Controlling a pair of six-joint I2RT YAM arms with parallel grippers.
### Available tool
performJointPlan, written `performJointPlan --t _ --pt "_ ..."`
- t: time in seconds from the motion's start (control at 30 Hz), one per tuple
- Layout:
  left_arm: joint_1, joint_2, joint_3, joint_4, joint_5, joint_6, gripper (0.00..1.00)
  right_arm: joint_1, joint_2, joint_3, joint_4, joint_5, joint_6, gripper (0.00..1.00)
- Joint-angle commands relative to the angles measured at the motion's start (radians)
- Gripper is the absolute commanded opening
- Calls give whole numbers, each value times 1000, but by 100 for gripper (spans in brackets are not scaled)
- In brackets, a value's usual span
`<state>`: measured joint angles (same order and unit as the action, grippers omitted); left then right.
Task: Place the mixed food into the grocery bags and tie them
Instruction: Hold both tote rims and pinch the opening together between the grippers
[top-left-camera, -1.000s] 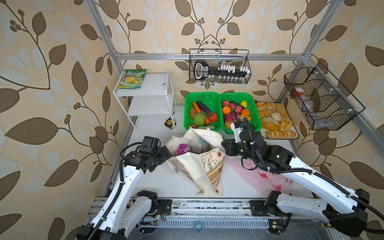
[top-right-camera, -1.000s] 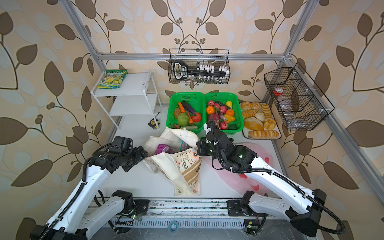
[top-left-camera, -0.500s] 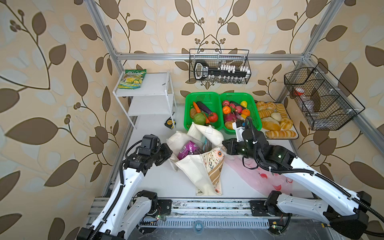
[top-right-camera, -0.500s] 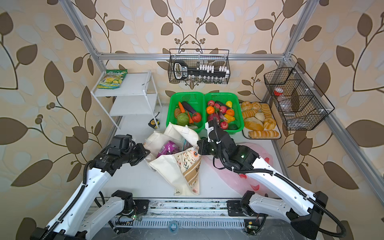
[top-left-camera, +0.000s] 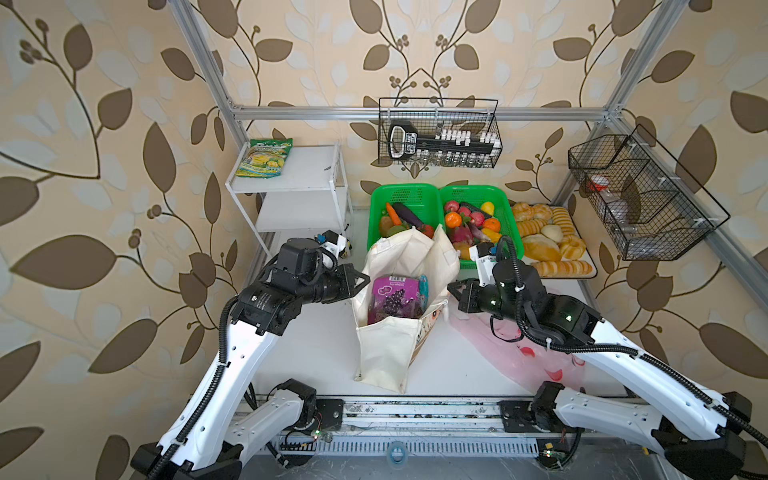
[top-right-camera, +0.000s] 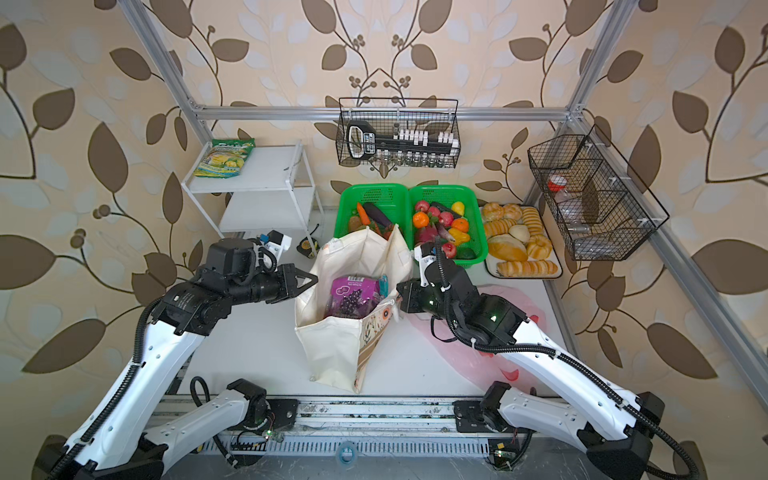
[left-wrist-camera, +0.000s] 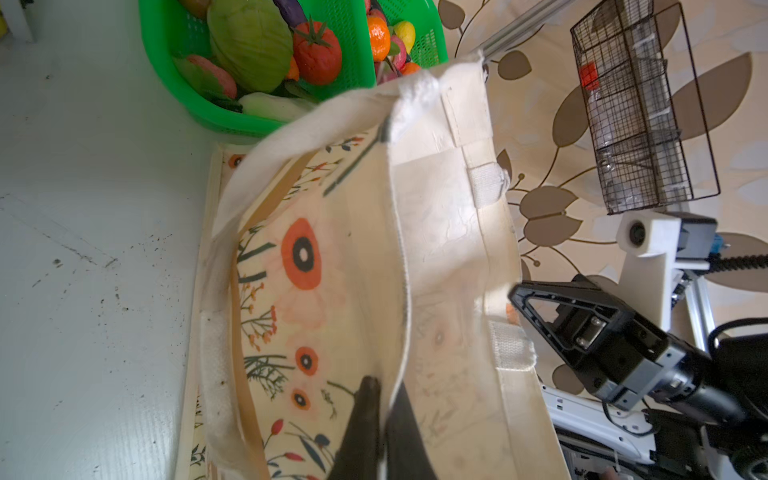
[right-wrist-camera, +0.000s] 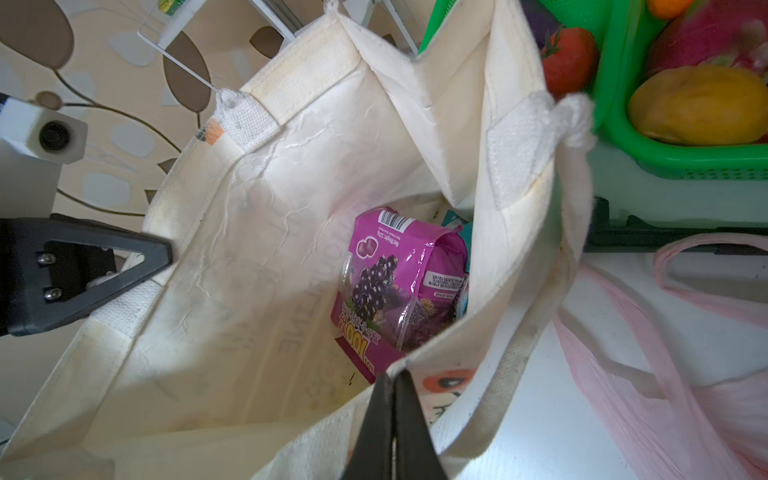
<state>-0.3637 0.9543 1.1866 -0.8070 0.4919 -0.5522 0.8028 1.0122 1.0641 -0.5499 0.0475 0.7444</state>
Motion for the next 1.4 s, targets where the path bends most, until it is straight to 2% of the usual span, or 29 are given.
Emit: performJointPlan --t 0.0,0.03,0.2,0.33,0.4,0.43,0.47,0.5,0.57,0.6,0.63,0.7,0.73,0.87,1.0,1.13,1.2,1.27,1.3,1.33,1.37 --pt "-60 -16 -25 -16 64 51 0 -4 6 -12 21 -30 9 1" --pt "-70 -22 -28 -22 56 56 0 -5 5 -12 16 -31 14 6" --pt "-73 -64 -38 5 49 66 0 -6 8 0 19 -33 43 50" --pt "-73 -53 -25 15 57 72 0 -8 56 34 -2 11 80 62" --pt "-73 -38 -15 -7 49 81 1 -10 89 66 -53 82 96 65" --pt "-73 -34 -10 -18 36 83 4 -10 99 67 -56 103 96 66" --pt "-73 -30 -5 -27 13 84 12 -13 107 60 -48 113 101 66" --pt "-73 -28 -4 -28 -7 83 27 -22 112 50 -39 107 105 65" --pt "-73 -25 -7 -23 -49 83 36 -34 119 41 -20 102 108 54" --pt "-73 -20 -1 -26 -82 84 44 -34 120 38 -15 108 101 43" --pt "-73 -12 9 -30 -107 87 50 -33 120 38 -15 113 93 28" --pt "-73 10 33 -48 -186 95 60 -33 114 40 -20 117 75 14" --pt "-73 23 44 -62 -225 95 62 -33 109 39 -18 117 63 11" --pt "-73 101 102 -116 -339 100 67 -33 84 29 -20 110 39 0" --pt "-73 144 137 -159 -411 96 72 -34 64 11 -32 97 33 0" --pt "-73 125 149 -168 -466 95 78 -33 47 -13 -34 92 38 0" --pt "-72 124 144 -166 -489 92 77 -33 36 -23 -27 86 38 0" --pt "-70 138 135 -157 -489 97 67 -32 29 -29 -17 76 38 0" --pt "-68 149 132 -148 -471 101 53 -33 26 -28 -8 70 34 0" --pt "-67 158 132 -140 -451 103 27 -33 25 -28 -2 66 31 0" --pt "-67 166 144 -132 -401 104 10 -32 26 -24 10 53 26 0"
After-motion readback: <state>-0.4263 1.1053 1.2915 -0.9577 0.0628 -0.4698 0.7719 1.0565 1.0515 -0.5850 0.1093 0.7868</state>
